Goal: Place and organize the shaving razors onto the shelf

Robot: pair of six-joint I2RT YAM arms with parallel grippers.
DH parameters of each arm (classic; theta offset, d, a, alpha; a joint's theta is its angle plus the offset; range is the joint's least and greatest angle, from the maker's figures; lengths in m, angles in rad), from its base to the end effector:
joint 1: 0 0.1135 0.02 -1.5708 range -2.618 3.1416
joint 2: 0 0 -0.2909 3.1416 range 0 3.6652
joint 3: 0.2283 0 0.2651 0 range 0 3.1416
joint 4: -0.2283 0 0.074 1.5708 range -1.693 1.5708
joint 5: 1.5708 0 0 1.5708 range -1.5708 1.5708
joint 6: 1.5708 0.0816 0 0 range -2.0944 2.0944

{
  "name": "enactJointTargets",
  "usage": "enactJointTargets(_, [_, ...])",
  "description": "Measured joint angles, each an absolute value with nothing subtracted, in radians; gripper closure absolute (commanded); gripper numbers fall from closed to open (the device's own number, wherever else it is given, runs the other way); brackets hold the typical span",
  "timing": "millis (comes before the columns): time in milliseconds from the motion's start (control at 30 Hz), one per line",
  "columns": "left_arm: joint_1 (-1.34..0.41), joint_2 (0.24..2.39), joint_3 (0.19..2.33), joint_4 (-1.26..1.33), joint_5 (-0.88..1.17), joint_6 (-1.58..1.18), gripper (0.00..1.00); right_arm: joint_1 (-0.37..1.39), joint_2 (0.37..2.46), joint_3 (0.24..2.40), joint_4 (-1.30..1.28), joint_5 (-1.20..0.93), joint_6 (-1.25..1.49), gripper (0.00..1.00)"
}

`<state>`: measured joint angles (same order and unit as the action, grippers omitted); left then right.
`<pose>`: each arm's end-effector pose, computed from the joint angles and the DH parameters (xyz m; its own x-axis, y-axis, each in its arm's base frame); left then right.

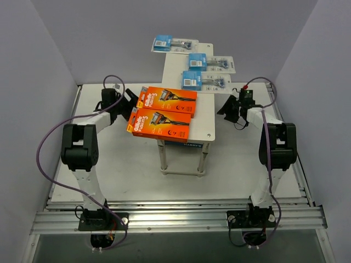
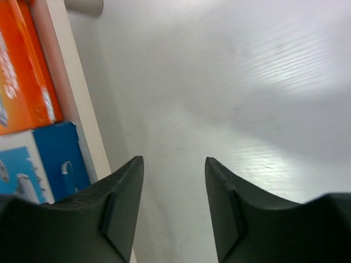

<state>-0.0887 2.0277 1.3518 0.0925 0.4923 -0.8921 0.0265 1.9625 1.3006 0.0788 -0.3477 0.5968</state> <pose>0.5037 -0.0835 0.1794 -0.7111 -0.6254 -0.3213 -0.1314 0.5671 -0.8131 0.4965 0.0410 0.1880 -0.6291 0.5119 -0.5850 0.0536 0.7793 0.6243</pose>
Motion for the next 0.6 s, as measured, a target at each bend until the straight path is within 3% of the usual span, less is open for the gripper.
enactJointTargets(233, [-0.033, 1.961, 1.498, -0.105, 0.458, -0.781, 0.06, 0.000, 1.890, 1.475, -0.088, -0.234, 0.542, 0.44])
enactJointTargets(600, [-0.036, 1.998, 1.969, -0.385, 0.393, -0.591, 0.06, -0.029, 1.872, 1.845, -0.281, -0.087, 0.466, 0.42])
